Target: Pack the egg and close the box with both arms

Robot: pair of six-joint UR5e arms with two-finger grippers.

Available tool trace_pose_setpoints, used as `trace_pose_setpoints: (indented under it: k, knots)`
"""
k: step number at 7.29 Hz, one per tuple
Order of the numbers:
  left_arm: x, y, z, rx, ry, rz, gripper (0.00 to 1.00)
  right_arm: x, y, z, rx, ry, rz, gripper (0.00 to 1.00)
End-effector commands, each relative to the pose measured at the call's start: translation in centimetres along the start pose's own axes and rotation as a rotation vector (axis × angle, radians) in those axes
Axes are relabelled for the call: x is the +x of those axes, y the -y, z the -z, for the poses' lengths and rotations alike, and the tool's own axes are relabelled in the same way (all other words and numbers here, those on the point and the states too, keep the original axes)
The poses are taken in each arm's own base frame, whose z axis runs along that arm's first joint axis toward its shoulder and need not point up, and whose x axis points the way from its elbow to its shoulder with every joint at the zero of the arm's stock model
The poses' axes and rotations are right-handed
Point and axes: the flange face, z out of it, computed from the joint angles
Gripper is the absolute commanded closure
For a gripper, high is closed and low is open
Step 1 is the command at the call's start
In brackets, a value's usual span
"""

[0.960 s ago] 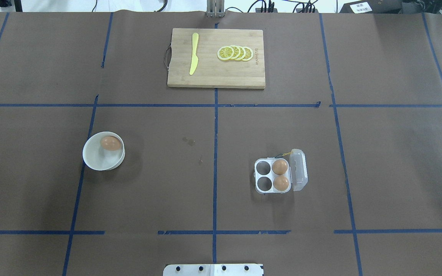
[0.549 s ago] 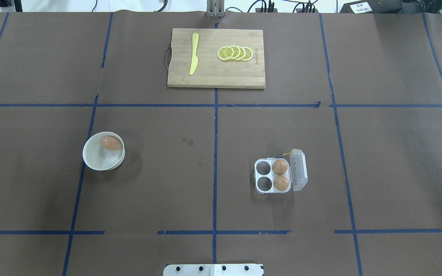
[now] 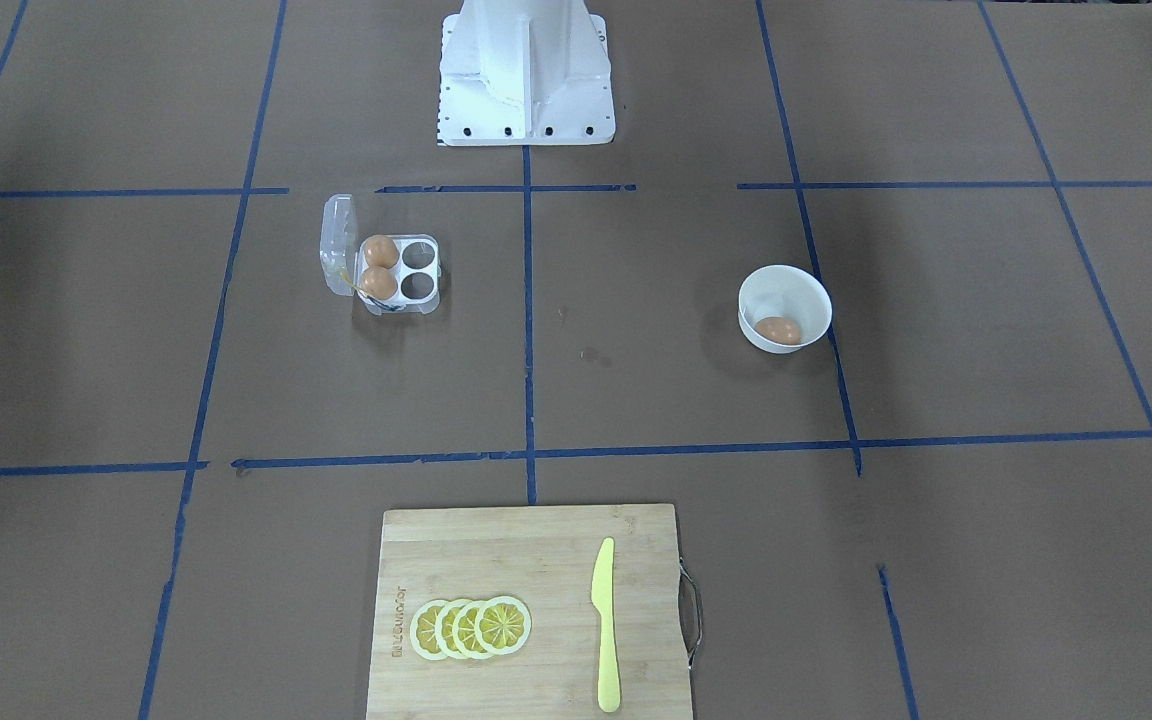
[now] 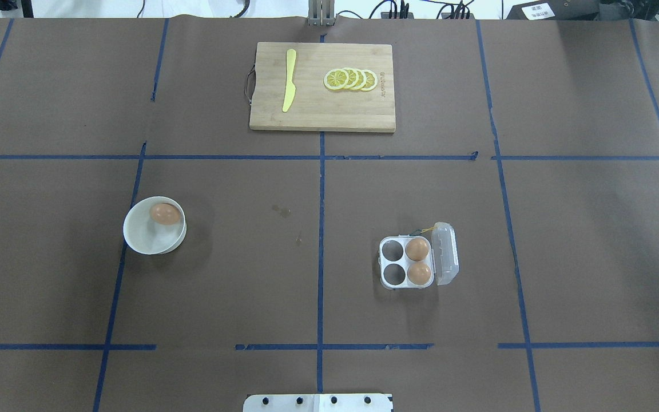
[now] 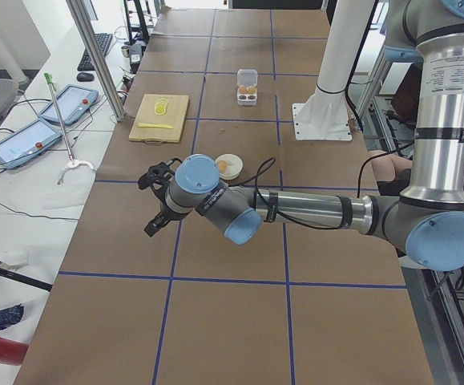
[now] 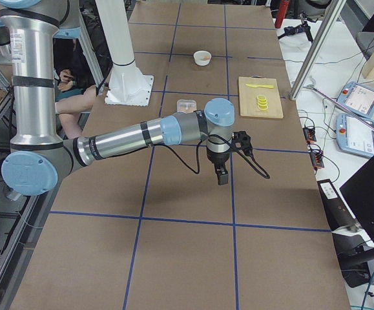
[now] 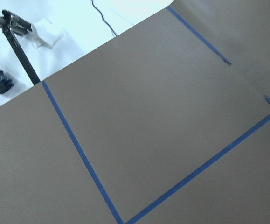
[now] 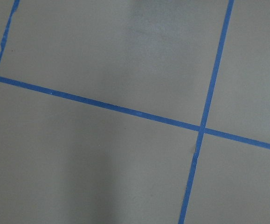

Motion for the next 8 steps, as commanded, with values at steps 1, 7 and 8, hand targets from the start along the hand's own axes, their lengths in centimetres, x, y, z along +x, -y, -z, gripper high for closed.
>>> trace_pose_setpoints:
  k: [1,7,8]
  knots:
    - [5.4,3.2,-2.6,0.070,-0.083,-0.088,0.00,0.1,-0.2,-0.4,0.025,0.021,0.031,0.00]
    - [28.5,9.5,-15.4,0.017,-0.079,0.372,0.00,0.4,-0.6,-0.8,0.017,0.029,0.018,0.00]
    - [32.1,9.6,-16.0,-0.029,-0.004,0.428,0.00,0.5,-0.7,-0.8,0.016,0.029,0.015,0.00]
